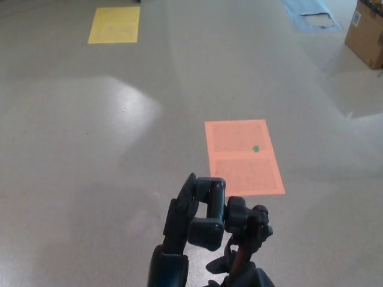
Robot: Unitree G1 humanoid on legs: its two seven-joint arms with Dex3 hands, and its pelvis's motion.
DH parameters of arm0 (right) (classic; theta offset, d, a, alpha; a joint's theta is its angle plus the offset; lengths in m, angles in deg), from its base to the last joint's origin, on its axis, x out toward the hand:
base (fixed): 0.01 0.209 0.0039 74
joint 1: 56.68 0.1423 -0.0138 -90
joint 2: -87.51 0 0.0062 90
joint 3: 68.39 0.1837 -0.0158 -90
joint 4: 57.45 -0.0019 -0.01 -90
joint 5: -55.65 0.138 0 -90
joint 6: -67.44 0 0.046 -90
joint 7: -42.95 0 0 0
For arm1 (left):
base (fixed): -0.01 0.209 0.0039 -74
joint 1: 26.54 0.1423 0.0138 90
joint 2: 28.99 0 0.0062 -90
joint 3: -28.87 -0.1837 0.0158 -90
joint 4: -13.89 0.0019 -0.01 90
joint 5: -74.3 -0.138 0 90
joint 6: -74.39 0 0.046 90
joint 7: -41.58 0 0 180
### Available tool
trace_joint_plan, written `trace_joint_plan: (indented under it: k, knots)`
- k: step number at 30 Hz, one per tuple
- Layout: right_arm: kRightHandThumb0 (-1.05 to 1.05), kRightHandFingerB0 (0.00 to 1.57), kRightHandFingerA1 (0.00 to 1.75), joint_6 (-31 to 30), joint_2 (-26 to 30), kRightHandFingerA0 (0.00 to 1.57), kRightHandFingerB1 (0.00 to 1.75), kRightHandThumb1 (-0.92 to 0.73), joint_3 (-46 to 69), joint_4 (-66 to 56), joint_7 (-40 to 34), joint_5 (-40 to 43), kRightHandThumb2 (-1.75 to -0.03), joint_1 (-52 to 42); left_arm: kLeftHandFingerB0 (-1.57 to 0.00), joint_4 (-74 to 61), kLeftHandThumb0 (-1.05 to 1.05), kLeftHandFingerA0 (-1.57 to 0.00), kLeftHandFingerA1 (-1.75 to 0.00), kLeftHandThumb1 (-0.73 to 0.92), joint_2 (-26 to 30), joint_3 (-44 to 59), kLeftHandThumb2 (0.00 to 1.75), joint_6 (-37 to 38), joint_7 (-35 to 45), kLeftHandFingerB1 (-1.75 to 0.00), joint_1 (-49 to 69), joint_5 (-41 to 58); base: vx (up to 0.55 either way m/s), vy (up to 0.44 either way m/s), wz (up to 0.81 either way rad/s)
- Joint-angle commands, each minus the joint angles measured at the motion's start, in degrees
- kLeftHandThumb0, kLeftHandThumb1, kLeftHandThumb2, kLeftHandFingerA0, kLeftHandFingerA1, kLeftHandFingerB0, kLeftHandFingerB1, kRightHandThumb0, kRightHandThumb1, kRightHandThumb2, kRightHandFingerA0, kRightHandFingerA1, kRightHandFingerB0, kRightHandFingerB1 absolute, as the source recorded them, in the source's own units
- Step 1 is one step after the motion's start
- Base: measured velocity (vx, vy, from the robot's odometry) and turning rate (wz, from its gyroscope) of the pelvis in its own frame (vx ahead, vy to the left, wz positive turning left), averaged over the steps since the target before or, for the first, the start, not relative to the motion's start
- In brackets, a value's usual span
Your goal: A phone stand is kept on the floor and the robot uses both its hands to grab it and uses its left hand to extend the phone stand by pulling it upwards
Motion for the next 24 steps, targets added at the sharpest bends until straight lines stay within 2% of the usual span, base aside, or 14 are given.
trace_joint_plan:
  k: [1,6,7,8,10,11,12,14,15,16,19,20,23,24]
  knots:
    - [-0.46,0.35,1.11,-2.62,-0.62,0.17,0.96,-0.92,-0.98,0.1,-0.06,-1.42,-0.77,-0.9,-0.07,-0.67,-0.77,-0.1,-0.26,0.43,-1.94,-2.7,0.72,-2.28,0.17,-0.29,-0.88,-2.94,0.0,0.0,0.0]
    - [-0.46,0.35,1.11,-2.78,-0.59,0.17,0.96,-0.92,-1.12,-0.06,-0.08,-1.32,-0.77,-0.95,-0.08,-0.92,-0.77,-0.09,-0.3,0.42,-1.88,-2.59,0.71,-2.45,0.03,-0.31,-1.17,-2.81,0.0,0.0,0.0]
    - [-0.46,0.35,1.11,-2.82,-0.58,0.17,0.96,-0.92,-1.15,-0.11,-0.07,-1.31,-0.77,-0.97,0.0,-1.67,-0.36,0.0,-0.51,0.12,-1.71,-1.64,0.8,-2.49,0.33,-0.49,-1.76,-2.07,0.0,0.0,0.0]
    - [-0.46,0.35,1.11,-2.85,-0.57,0.17,0.96,-0.92,-1.16,-0.14,-0.07,-1.3,-0.77,-0.98,-0.14,-1.86,-0.76,-0.12,-0.41,0.36,-1.54,-1.29,0.66,-2.36,0.43,-0.36,-2.0,-1.85,0.0,0.0,0.0]
    - [-0.46,0.35,1.11,-2.89,-0.56,0.17,0.96,-0.92,-1.2,-0.19,-0.07,-1.27,-0.77,-1.0,-0.15,-1.94,-0.76,-0.13,-0.41,0.36,-1.36,-1.05,0.66,-2.18,0.42,-0.36,-2.2,-1.75,0.0,0.0,0.0]
    - [-0.23,0.67,1.61,9.12,-0.3,0.76,1.06,-0.85,1.23,0.71,1.39,2.43,-0.58,-3.12,-0.11,-2.03,-0.79,-0.12,-0.21,0.49,-1.07,-0.85,0.82,-1.97,-0.07,-0.28,-2.51,-2.66,0.0,0.0,0.0]
    - [-0.23,0.67,1.61,14.38,-0.21,0.76,1.06,-0.85,2.36,1.18,2.04,3.96,-0.58,-4.02,-0.11,-2.07,-0.79,-0.12,-0.21,0.49,-0.94,-0.78,0.82,-1.89,-0.29,-0.28,-2.65,-3.05,0.0,0.0,0.0]
    - [-0.23,0.67,1.61,14.67,-0.25,0.76,1.06,-0.85,2.58,1.39,2.11,3.85,-0.58,-3.98,-0.11,-2.07,-0.79,-0.12,-0.21,0.49,-0.93,-0.79,0.82,-1.9,-0.31,-0.28,-2.67,-3.03,0.0,0.0,0.0]
    - [-0.39,0.55,1.31,6.84,-0.82,0.55,1.15,-0.92,1.81,1.63,1.48,2.24,-0.67,-2.96,-0.12,-1.29,-0.78,-0.12,-0.22,0.48,-0.66,-0.35,0.79,0.03,-2.38,-0.3,-3.37,-4.83,0.0,0.0,0.0]
    - [-0.37,0.59,1.24,2.95,-0.95,0.59,1.07,-0.9,1.23,1.61,1.14,1.11,-0.66,-2.63,-0.1,-0.34,-0.76,-0.11,-0.25,0.48,-0.56,-0.05,0.8,2.05,-4.31,-0.33,-3.84,-6.03,0.0,0.0,0.0]
    - [-0.37,0.59,1.24,2.85,-0.91,0.59,1.07,-0.9,1.16,1.74,1.1,0.92,-0.66,-2.6,-0.1,0.12,-0.76,-0.11,-0.25,0.48,-0.47,-0.11,0.8,2.63,-5.18,-0.33,-4.08,-6.34,0.0,0.0,0.0]
    - [-0.35,0.48,1.22,1.66,-1.25,0.42,0.95,-0.92,1.29,1.7,0.88,0.99,-0.67,-2.4,-0.09,0.27,-0.72,-0.12,-0.24,0.51,-0.48,-0.05,0.63,2.94,-5.66,-0.27,-4.41,-6.74,0.0,0.0,0.0]
    - [-0.35,0.48,1.22,-0.21,-1.75,0.42,0.95,-0.92,1.48,1.58,0.57,1.11,-0.67,-2.11,-0.09,0.66,-0.72,-0.12,-0.24,0.51,-0.46,0.01,0.63,3.55,-6.62,-0.27,-4.98,-7.44,0.0,0.0,0.0]
    - [-0.39,0.51,1.25,-0.24,-1.75,0.49,1.04,-0.89,1.48,1.56,0.58,1.11,-0.67,-2.11,-0.1,0.71,-0.72,-0.12,-0.24,0.51,-0.44,0.01,0.63,3.61,-6.65,-0.28,-5.07,-7.45,0.0,0.0,0.0]
